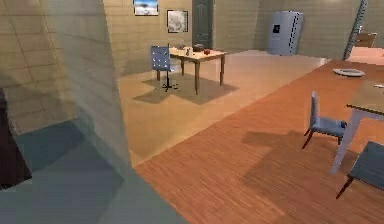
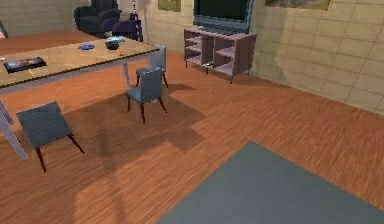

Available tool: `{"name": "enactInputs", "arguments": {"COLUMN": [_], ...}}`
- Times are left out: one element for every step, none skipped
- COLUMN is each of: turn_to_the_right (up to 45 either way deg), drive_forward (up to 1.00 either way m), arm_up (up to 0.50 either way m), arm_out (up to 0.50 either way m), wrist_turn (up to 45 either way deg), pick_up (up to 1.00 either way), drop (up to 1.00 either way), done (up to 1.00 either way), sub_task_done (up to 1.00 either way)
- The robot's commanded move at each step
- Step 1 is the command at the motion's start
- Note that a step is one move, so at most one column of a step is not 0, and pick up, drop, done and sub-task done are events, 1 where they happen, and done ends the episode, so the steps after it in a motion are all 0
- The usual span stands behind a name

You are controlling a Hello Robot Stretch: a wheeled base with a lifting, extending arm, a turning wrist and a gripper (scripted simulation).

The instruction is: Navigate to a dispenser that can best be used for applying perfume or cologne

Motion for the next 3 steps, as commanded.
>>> {"name": "enactInputs", "arguments": {"turn_to_the_right": [0.0, 0.0, -42.0], "drive_forward": [1.00, 0.85, 0.00], "arm_up": [0.00, 0.00, 0.00], "arm_out": [0.00, 0.00, 0.00], "wrist_turn": [0.0, 0.0, 0.0], "pick_up": [0.00, 0.00, 0.00], "drop": [0.00, 0.00, 0.00], "done": [0.00, 0.00, 0.00], "sub_task_done": [0.00, 0.00, 0.00]}}
